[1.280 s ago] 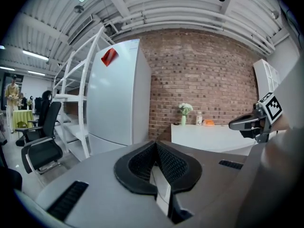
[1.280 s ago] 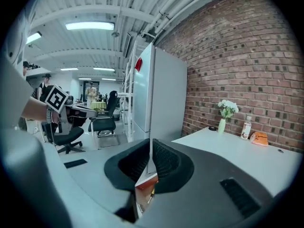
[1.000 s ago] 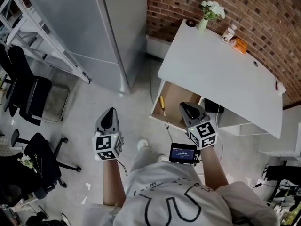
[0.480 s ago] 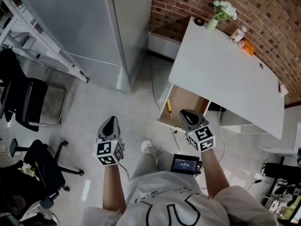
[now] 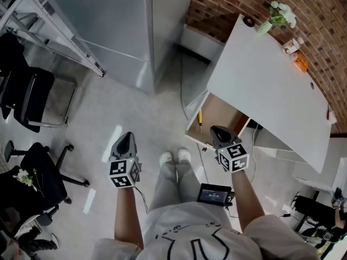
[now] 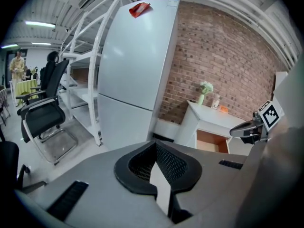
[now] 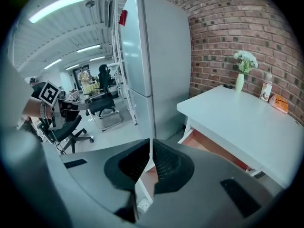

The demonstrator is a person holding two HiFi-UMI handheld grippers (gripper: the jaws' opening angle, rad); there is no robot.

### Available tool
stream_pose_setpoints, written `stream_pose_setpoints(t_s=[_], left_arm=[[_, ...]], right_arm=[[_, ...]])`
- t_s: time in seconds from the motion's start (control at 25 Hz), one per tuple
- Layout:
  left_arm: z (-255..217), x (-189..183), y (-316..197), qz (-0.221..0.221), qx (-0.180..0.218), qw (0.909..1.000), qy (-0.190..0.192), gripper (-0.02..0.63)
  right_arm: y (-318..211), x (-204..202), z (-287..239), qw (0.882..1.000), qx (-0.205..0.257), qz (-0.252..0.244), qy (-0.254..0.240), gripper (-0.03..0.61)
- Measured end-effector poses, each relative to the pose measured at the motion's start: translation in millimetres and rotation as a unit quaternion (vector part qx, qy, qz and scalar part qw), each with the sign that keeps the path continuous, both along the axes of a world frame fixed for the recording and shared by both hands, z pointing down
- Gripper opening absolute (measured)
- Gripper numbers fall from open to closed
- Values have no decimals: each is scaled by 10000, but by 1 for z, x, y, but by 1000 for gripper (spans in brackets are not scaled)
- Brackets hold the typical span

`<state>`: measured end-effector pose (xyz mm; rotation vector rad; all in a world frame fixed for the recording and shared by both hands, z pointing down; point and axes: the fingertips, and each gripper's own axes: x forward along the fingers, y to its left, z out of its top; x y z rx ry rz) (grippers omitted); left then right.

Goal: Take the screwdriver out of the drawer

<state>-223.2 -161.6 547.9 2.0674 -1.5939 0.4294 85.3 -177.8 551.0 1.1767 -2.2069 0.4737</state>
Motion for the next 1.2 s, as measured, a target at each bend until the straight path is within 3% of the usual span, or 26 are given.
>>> stream_pose_setpoints(t_s=[0.24,0.6,1.0,1.2], left_arm=[[44,-2,10,-265,-357,9990,60,11],[95,4,12,-235,-653,9976,30,11],[146,18,3,-159,-895,9958,97,11],[167,20,-5,-144,-954,9952,135,11]], right_arm=[[-5,10,41,9996,-278,17,-17,28],[-19,19,92,9987,-499,-90,-20,28],[-51,35,152,9957,-809,425,-180,29],[-60,33,184,9938,-1035,384,-123,32]])
